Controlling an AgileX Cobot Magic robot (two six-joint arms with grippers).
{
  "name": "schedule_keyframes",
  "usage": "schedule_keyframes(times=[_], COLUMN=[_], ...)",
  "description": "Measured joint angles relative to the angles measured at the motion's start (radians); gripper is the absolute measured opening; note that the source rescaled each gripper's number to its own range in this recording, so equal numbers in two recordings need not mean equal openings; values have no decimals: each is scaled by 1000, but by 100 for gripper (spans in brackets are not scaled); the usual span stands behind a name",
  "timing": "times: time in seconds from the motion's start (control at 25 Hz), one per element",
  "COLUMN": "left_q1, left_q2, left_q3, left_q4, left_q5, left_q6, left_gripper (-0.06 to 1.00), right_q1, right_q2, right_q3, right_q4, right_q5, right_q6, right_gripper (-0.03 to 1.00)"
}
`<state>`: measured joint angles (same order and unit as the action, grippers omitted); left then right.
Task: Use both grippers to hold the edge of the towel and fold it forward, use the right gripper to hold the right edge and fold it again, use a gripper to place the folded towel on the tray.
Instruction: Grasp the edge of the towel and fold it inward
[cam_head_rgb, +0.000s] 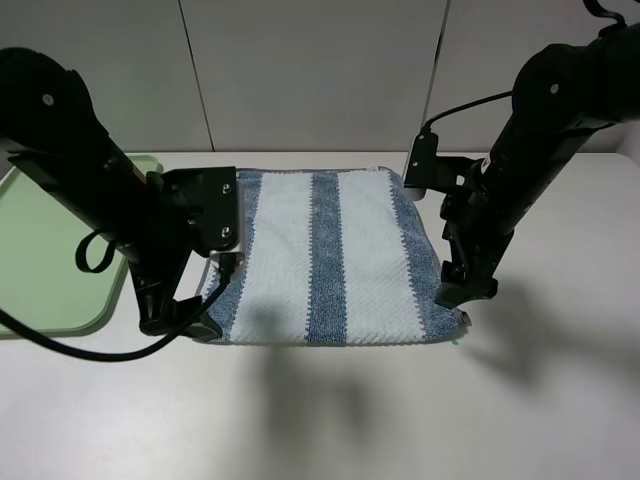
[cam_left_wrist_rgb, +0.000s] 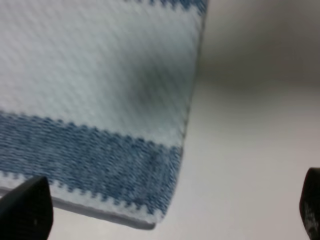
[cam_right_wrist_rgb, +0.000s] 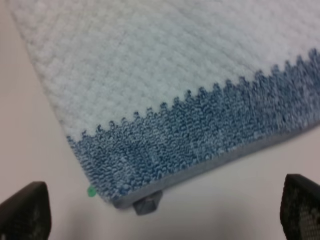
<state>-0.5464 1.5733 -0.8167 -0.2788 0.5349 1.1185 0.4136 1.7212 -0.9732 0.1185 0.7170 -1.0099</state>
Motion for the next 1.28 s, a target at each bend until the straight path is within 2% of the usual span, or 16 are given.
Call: schedule_keyframes(times=[0.16,0.36,0.56,0.72,0.8,1.28], left_q1=[0,0,-15,-68,-80,-80], left_q2=[0,0,0,0,0,0], left_q3=[35,36,75,133,138,138], left_q4=[0,0,8,78,87,145], left_q5=[-15,-18,-27,-74,-101,-176], left_q6=[70,79,85,95,95,96], left_gripper=[98,98,98,98,98,98], right_q1=[11,100,151,151,151,151], right_q2=[0,0,0,0,5,86], right_q3=[8,10,11,20,40,92], right_q4=[9,12,17,2,-13,-76], right_q5=[-12,-57,-91,-96,-104,-192], right_q6=[-104,-177,-187,-191,-192,-192], right_gripper=[100,100,100,100,100,100])
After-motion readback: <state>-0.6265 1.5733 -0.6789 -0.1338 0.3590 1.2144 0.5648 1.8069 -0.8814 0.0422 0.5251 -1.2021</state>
